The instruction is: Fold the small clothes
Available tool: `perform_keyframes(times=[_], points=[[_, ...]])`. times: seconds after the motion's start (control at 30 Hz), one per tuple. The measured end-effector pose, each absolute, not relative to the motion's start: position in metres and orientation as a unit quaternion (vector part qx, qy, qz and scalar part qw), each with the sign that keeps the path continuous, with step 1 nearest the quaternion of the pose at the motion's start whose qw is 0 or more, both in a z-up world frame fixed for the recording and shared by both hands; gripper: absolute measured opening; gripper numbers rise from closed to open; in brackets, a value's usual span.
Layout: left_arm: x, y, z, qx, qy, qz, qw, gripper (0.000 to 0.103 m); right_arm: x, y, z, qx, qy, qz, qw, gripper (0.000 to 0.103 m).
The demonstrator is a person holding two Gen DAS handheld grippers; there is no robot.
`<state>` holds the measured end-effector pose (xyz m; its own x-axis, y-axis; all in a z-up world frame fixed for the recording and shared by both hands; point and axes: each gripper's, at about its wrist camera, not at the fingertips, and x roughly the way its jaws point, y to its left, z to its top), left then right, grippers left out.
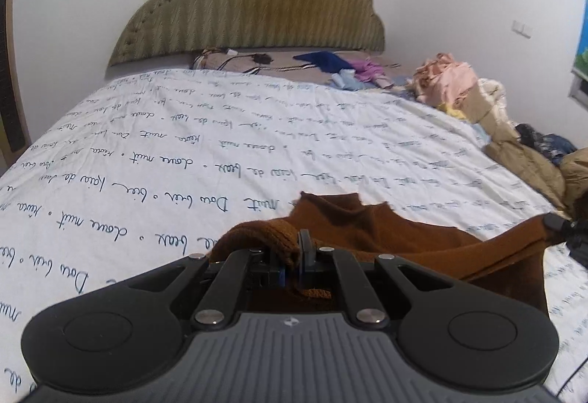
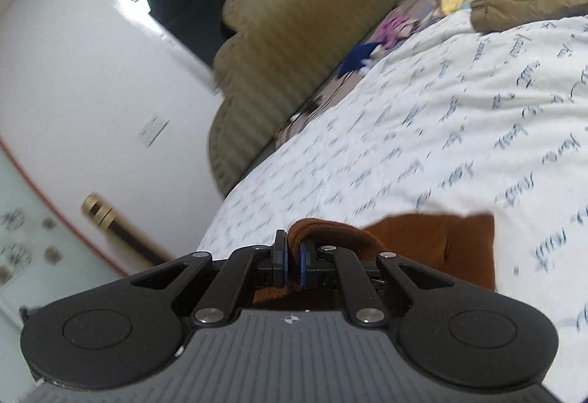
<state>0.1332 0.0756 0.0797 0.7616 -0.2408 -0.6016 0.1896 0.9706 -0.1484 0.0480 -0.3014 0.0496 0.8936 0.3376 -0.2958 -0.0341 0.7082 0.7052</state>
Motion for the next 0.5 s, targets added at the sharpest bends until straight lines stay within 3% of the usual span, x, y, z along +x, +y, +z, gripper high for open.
perform_keyframes(times=[0.27,0.37,0.43,0.5], points=[[0.187,0.071,0.045,-0.062,0.385,-0.099,0.916,0.007,0.119,-0.303,0.009,0.372,0.257,0.033,0.891,0.012],[0.2,0.08,0.029,-0.104,0.421,-0.098,0.896,0.008,0.13,-0.304,-0.013,0.392,0.277,0.006,0.877,0.021],[0.206,0.091,0.021,-0.145,0.434,-0.098,0.884,0.01,0.133,-0.305,-0.022,0.397,0.284,-0.009,0.873,0.045],[0.21,0.105,0.017,-0.197,0.438,-0.098,0.872,0.014,0.132,-0.303,-0.026,0.395,0.282,-0.01,0.874,0.057]])
